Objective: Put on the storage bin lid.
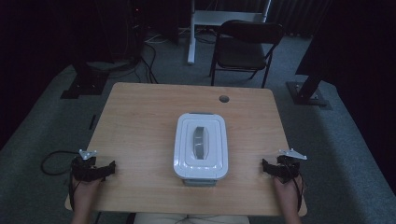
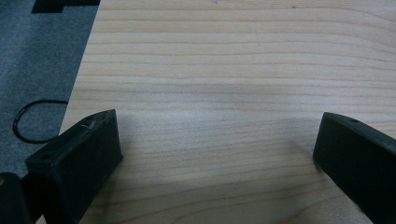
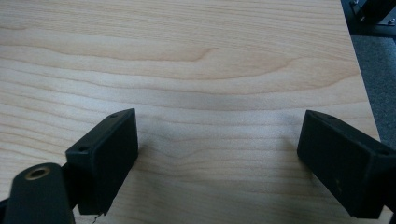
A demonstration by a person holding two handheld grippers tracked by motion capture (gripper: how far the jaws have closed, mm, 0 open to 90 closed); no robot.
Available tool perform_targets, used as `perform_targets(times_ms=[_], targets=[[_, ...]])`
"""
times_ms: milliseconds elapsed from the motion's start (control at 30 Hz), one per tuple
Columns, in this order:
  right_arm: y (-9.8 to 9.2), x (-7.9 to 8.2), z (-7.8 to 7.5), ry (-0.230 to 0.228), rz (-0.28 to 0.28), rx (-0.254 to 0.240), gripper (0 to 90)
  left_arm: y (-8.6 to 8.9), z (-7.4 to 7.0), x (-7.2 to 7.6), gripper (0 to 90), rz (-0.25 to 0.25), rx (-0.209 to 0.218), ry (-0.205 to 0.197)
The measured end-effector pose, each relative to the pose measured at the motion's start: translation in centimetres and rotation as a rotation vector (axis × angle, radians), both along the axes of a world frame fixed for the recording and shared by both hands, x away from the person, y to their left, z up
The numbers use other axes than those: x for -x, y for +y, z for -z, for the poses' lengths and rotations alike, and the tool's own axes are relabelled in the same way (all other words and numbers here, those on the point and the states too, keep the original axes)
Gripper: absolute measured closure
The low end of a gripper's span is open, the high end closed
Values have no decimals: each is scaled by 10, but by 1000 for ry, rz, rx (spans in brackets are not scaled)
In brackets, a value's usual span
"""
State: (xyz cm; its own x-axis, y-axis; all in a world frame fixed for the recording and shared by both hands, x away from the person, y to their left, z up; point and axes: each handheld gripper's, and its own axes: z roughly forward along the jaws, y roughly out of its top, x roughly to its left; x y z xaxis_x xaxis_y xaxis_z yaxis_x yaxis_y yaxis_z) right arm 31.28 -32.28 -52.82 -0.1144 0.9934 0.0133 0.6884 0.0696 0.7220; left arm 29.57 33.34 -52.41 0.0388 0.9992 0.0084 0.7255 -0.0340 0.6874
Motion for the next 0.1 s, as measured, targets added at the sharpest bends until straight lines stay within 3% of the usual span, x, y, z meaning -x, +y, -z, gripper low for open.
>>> perform_targets(times_ms=[100], targets=[[0,0,0,0,0,0,120,0,0,0,14,0,0,0]])
